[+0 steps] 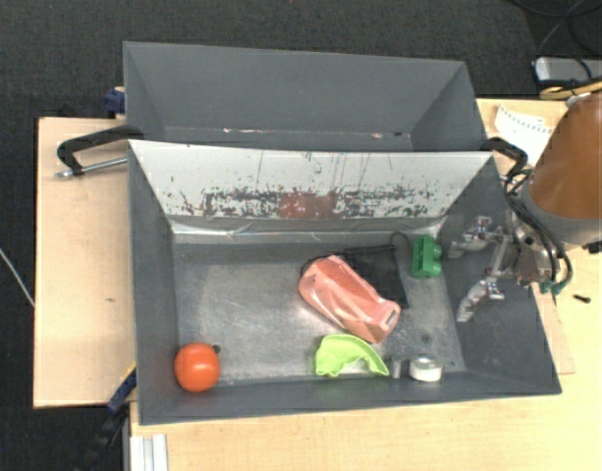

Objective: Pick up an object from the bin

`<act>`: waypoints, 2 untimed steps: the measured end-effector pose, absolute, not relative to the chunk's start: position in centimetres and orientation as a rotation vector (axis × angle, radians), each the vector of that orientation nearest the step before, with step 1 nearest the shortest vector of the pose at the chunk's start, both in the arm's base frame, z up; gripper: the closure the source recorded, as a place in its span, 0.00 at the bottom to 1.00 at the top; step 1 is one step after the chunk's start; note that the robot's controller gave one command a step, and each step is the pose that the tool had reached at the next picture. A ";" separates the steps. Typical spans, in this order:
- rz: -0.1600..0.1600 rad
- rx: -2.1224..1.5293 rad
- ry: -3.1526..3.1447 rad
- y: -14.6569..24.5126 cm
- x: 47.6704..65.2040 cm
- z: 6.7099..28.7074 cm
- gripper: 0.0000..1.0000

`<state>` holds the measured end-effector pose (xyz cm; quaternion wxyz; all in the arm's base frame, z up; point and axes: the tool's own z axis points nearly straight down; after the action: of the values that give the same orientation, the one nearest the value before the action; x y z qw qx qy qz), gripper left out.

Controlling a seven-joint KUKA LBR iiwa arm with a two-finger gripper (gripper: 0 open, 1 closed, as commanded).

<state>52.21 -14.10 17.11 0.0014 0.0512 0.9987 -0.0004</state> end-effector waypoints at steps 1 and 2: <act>0.004 0.408 3.115 -12.0 52.2 15.9 0.00; 0.001 -0.233 3.126 -8.2 57.1 14.7 1.00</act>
Offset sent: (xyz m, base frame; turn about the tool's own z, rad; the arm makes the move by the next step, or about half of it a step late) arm 0.0469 0.0574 -0.0248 -0.2514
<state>57.06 -8.25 14.73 0.0035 -0.0743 0.9972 0.0002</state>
